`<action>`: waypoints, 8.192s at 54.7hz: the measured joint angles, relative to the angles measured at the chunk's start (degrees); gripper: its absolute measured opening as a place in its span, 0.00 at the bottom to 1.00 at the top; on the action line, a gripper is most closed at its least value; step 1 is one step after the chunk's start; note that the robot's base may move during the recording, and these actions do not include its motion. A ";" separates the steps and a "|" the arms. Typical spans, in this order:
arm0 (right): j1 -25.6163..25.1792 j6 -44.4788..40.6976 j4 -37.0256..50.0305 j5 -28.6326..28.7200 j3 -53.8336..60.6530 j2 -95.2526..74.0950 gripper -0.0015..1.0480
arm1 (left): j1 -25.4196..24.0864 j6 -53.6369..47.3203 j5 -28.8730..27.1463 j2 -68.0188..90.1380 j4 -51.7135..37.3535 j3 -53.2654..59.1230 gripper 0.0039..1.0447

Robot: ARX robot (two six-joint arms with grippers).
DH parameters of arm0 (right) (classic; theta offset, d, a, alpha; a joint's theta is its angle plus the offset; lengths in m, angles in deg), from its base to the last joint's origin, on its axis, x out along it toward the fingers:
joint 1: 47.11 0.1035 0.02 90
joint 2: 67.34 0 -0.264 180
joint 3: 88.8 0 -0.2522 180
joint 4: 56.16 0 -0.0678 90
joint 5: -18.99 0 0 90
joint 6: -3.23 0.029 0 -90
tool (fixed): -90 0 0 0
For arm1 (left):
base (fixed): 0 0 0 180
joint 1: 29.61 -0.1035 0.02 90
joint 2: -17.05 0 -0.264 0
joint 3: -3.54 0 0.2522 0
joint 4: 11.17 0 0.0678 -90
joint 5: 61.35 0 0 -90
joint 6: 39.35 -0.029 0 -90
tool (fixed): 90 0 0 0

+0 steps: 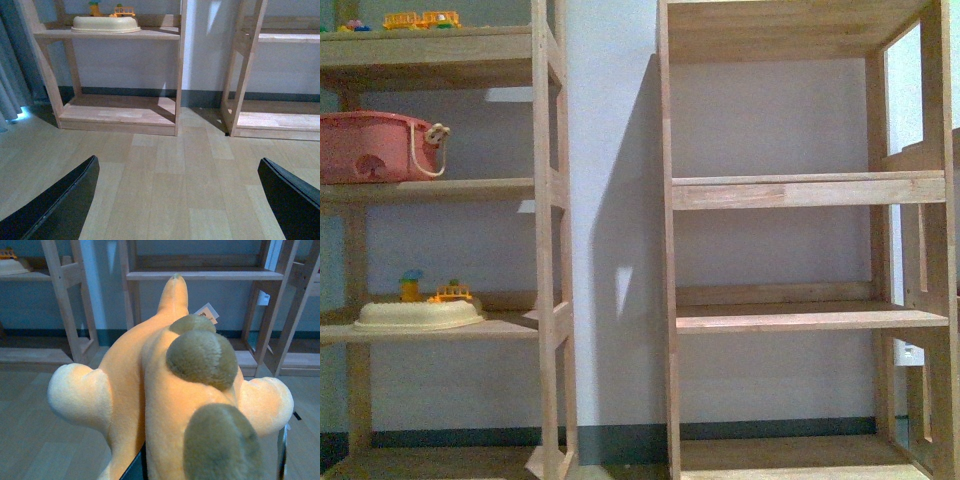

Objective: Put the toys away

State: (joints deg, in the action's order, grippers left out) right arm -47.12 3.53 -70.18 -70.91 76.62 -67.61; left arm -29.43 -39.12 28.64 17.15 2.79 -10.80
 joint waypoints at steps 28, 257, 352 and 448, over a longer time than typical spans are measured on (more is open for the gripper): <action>0.00 0.00 0.00 -0.07 0.00 -0.02 0.07 | 0.00 0.00 0.00 0.00 0.00 0.00 0.94; 0.85 0.46 21.05 -4.57 -86.42 -78.75 0.07 | 0.02 0.00 0.00 -0.07 0.00 0.00 0.94; 6.47 9.40 16.52 -8.72 -95.43 -88.54 0.94 | 0.00 0.00 0.00 -0.07 0.00 0.00 0.94; -2.54 13.97 12.74 -5.84 -17.68 -14.75 0.94 | 0.00 0.00 0.00 -0.07 0.00 0.00 0.94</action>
State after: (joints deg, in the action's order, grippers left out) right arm -49.65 17.49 -57.43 -76.75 58.94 -82.37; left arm -29.43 -39.12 28.64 17.08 2.79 -10.80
